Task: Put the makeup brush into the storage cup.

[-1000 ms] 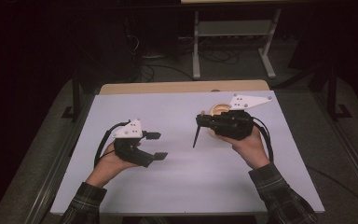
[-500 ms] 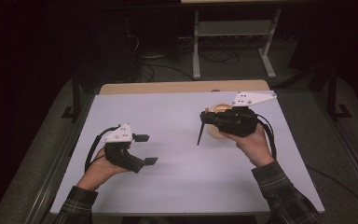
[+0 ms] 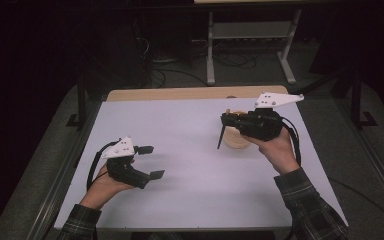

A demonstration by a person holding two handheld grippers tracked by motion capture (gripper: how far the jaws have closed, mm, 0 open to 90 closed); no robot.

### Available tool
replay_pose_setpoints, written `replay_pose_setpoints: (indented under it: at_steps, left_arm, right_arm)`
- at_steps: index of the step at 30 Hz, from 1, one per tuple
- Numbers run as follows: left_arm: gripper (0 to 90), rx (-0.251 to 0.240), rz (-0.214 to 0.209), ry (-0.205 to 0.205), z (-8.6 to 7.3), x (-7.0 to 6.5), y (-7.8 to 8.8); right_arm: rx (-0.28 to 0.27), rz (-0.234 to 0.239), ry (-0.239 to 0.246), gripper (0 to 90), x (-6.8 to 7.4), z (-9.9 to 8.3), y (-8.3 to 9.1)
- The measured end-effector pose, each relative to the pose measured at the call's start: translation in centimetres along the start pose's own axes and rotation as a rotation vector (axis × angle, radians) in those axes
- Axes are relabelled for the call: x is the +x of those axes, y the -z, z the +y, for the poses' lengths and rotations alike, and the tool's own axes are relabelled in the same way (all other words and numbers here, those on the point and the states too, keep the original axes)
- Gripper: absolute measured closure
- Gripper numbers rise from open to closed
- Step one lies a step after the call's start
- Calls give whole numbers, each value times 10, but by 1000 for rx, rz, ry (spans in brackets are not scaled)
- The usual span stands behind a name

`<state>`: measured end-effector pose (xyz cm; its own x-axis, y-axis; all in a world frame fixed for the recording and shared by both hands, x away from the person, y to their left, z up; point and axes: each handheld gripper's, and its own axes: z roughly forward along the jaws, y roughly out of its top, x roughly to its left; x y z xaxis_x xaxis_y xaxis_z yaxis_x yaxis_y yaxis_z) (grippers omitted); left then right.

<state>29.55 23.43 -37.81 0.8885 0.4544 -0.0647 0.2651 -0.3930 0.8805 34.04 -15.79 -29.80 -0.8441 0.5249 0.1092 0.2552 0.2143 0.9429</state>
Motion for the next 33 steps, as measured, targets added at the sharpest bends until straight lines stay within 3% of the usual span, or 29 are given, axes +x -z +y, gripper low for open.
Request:
replay_pose_setpoints:
  at_steps: [33]
  left_arm:
    - [89, 3, 36, 28, -12, 6, 14]
  right_arm:
    - [14, -151, 0, 829, -48, 30, 7]
